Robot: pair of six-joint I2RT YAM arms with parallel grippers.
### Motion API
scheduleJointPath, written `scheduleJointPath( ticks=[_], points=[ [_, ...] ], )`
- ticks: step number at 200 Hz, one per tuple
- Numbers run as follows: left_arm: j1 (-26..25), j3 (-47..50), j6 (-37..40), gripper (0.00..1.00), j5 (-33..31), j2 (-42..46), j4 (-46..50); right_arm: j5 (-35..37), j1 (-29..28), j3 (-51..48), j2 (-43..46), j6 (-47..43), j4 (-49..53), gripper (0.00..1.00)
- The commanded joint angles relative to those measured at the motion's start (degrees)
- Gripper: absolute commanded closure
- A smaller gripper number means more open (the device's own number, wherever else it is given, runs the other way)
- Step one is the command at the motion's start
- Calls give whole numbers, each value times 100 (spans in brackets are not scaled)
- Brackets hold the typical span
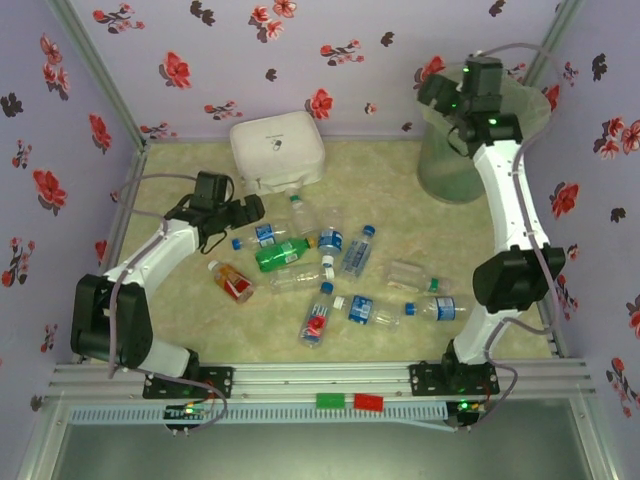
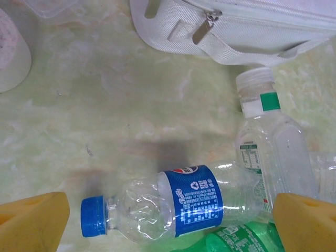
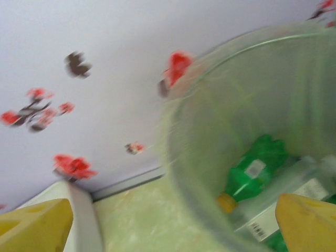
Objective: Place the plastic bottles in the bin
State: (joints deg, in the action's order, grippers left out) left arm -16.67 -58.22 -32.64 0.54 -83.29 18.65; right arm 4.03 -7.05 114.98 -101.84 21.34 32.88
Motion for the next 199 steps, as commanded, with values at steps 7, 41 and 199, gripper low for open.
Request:
scheduleJointPath(
  ticks=[7, 41, 199],
  points=[
    [275, 106, -376, 0, 34, 223, -246, -154, -807, -267, 42, -385, 309, 0],
    [653, 542, -918, 0, 21, 596, -470, -391, -1777, -783, -210, -488, 361, 0],
    [2071, 1183, -1321, 0, 704, 1485, -857, -936, -3161, 245, -2993, 54, 1116, 17]
  ],
)
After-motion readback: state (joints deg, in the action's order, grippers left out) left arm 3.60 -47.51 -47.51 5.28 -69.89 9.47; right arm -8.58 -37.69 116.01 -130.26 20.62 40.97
